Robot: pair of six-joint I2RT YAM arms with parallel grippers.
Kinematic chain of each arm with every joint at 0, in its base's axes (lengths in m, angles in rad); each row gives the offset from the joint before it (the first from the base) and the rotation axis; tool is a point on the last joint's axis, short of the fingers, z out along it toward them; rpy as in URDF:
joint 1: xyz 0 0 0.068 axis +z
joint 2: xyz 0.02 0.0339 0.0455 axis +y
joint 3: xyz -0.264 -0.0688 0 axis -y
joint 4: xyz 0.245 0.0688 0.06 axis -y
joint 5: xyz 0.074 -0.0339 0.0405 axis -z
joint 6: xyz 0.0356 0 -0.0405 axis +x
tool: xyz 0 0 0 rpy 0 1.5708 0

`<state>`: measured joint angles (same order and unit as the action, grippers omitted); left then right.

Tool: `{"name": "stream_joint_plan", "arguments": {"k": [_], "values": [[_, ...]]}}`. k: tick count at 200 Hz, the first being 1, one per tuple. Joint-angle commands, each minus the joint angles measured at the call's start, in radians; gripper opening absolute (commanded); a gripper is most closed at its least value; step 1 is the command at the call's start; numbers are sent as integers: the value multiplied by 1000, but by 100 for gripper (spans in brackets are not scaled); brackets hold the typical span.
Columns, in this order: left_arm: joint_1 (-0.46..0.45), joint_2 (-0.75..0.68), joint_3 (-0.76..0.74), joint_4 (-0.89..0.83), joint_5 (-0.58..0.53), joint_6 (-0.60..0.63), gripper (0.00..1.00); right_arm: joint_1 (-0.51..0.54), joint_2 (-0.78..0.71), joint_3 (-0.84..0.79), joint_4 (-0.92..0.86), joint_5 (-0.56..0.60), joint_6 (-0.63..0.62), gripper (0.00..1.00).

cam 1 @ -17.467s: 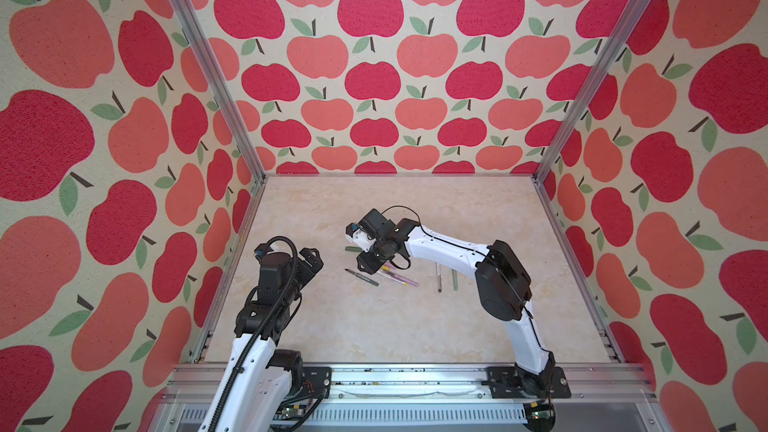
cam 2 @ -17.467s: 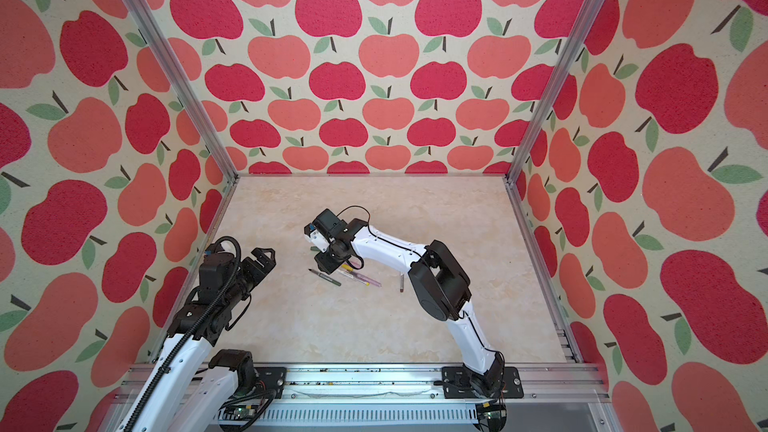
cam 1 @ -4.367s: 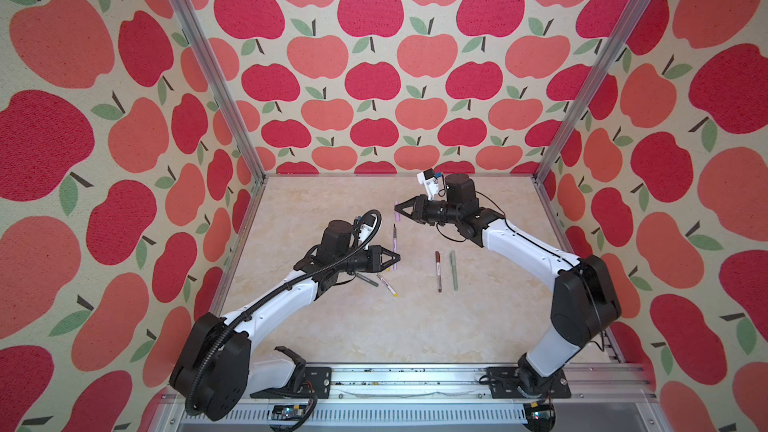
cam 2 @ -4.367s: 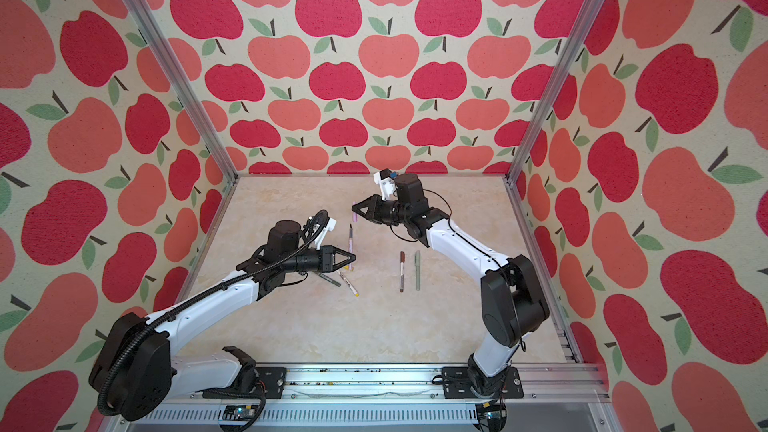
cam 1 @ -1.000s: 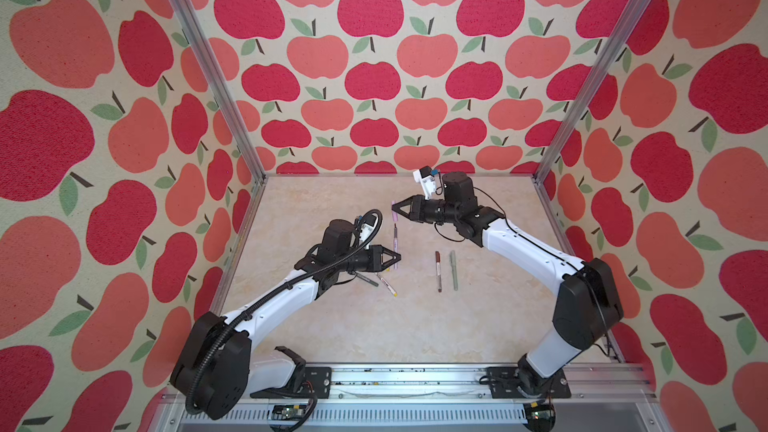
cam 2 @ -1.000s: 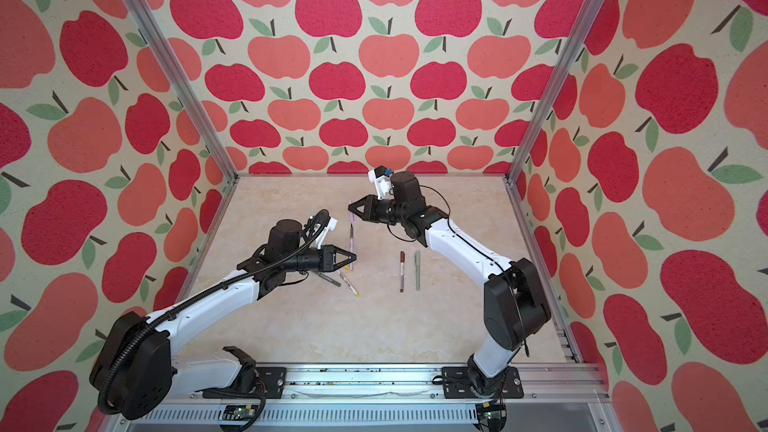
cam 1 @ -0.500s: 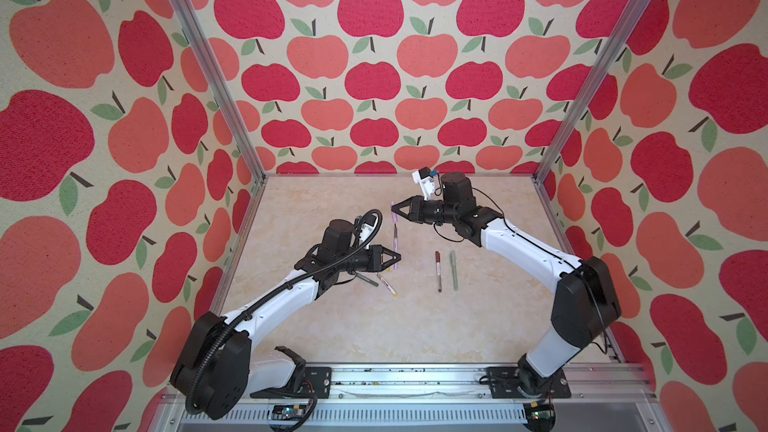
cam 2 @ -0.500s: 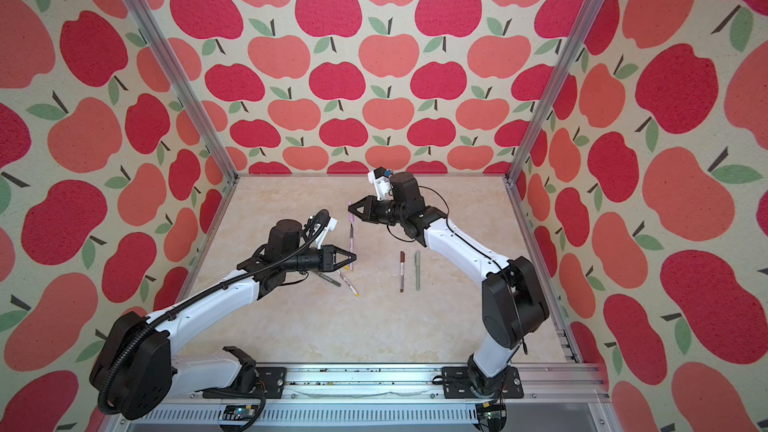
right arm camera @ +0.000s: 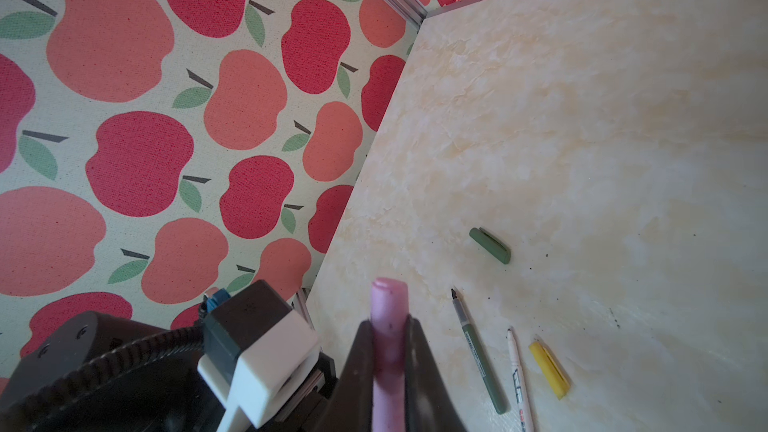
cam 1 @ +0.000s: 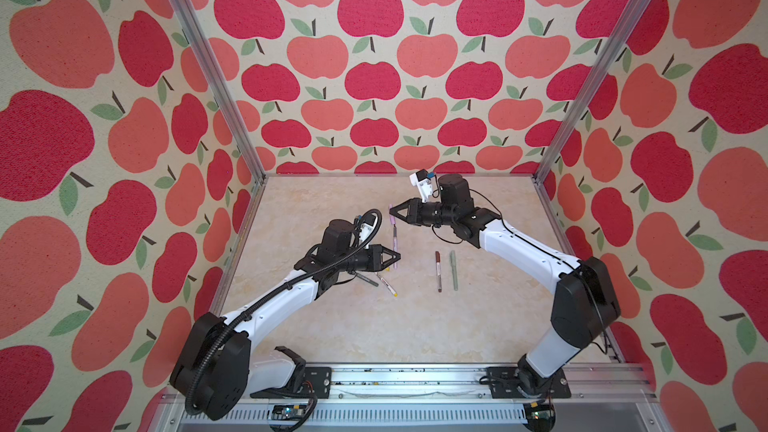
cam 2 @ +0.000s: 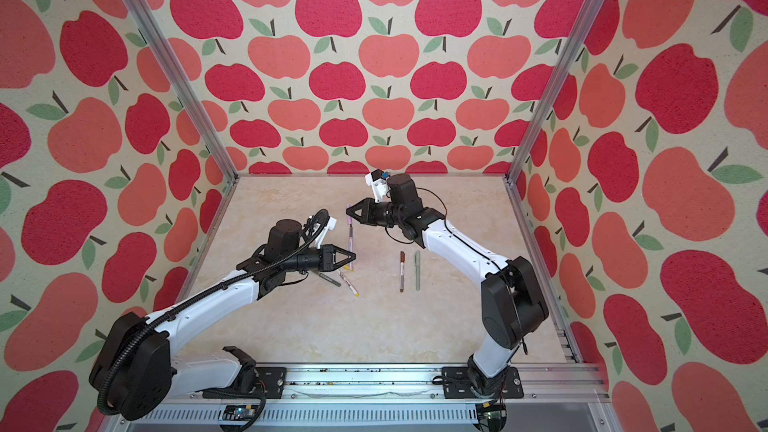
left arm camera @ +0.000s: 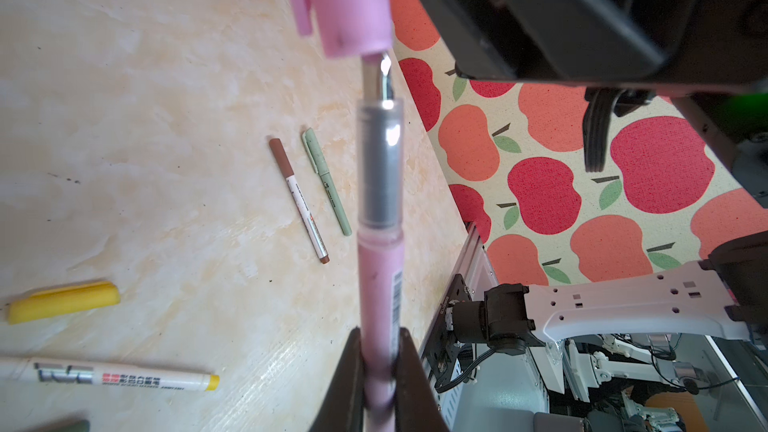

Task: Insert the pens into the pen caps
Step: 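Align the pink cap above the pen nib with the right gripper, then lower the pink cap onto the pen nib with the right gripper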

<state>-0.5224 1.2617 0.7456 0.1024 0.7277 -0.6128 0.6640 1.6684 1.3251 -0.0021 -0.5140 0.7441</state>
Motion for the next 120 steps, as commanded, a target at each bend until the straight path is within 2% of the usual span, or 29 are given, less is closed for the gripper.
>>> {"name": "stream_joint_plan", "arguments": {"k": [1, 120], "values": [[1, -28, 12, 17, -19, 9, 0, 5, -24, -21, -24, 2, -30, 10], [15, -52, -6, 44, -62, -6, 0, 26, -71, -36, -51, 10, -42, 10]]}}
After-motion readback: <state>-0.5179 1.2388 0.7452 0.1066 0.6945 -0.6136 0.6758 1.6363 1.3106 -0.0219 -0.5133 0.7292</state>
